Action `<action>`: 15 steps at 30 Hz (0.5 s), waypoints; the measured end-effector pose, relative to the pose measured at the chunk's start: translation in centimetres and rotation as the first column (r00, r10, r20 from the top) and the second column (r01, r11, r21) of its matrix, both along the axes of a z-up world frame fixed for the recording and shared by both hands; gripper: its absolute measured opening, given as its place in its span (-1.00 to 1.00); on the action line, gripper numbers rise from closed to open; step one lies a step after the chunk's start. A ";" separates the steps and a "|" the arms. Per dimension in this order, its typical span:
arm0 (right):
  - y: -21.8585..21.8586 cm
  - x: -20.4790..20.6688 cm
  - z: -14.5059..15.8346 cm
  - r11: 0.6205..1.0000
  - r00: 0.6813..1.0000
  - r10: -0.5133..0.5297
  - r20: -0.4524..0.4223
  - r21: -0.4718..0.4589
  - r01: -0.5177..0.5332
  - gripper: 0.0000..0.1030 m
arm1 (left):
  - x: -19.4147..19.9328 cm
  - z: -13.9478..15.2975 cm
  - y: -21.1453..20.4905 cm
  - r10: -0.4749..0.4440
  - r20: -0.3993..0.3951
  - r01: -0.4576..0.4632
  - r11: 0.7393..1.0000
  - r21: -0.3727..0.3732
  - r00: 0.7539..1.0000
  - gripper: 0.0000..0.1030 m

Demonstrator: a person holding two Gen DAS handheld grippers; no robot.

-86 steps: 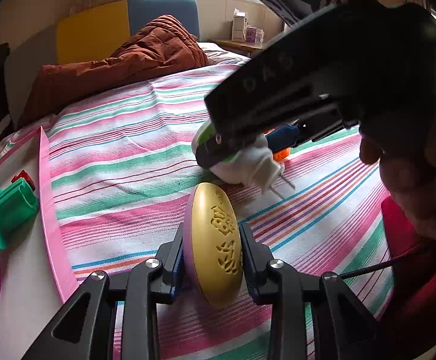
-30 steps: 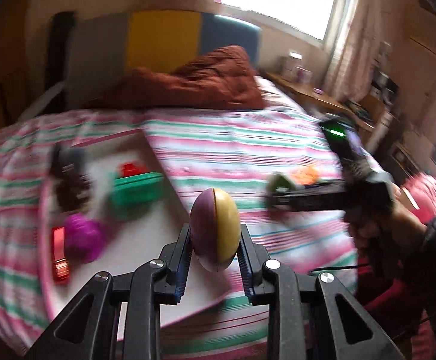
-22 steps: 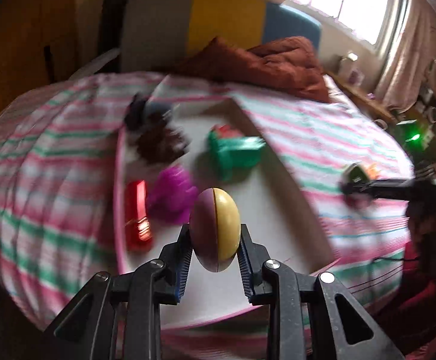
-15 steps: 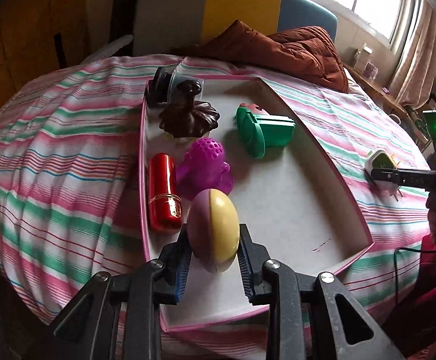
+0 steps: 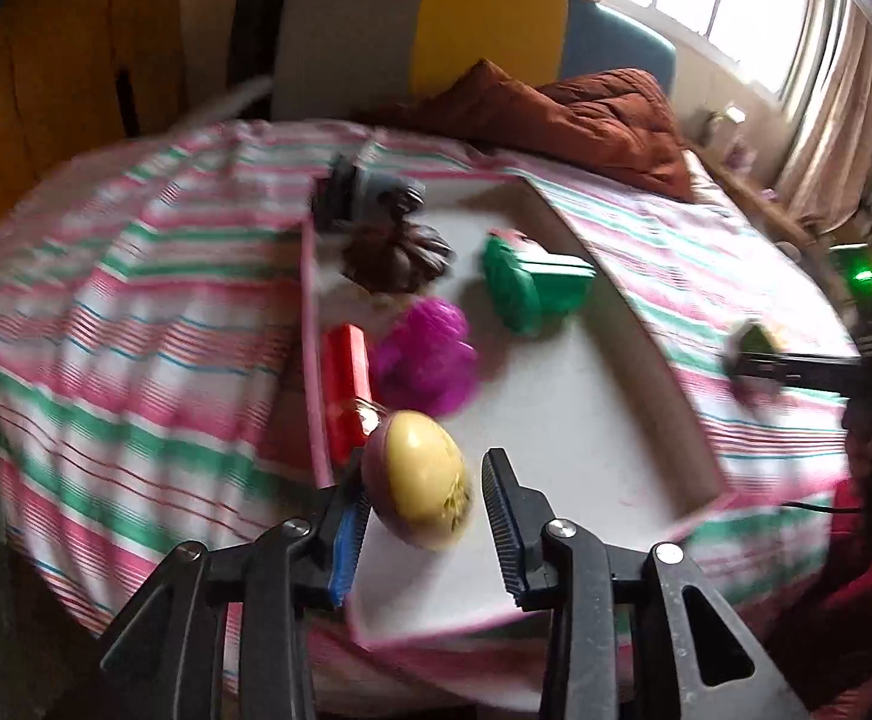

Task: Organize rigid objects
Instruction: 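Place the yellow soap in the tray and open the left gripper while the right holds the plug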

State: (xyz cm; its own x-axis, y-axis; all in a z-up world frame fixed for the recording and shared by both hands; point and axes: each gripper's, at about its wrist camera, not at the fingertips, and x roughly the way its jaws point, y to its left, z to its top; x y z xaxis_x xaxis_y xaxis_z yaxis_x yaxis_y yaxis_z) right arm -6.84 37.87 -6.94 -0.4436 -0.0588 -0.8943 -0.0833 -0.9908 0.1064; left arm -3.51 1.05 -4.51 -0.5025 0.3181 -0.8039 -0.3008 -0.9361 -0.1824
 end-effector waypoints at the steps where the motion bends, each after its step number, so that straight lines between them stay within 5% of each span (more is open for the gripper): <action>1: 0.0 0.0 0.0 1.000 1.000 -0.001 0.000 -0.001 0.001 0.04 | 0.2 0.1 -0.2 -0.020 0.014 0.019 0.999 0.040 1.000 -0.24; 5: -0.1 0.0 0.0 1.000 1.000 -0.002 0.000 0.005 0.002 0.04 | 0.4 0.0 -0.7 0.027 -0.015 -0.028 0.999 -0.043 1.000 -0.21; 15: -0.4 -0.1 -1.0 0.999 0.999 -0.002 0.037 0.048 0.000 -0.04 | 0.6 1.2 -1.6 0.058 -0.055 -0.059 0.998 -0.016 0.997 -0.21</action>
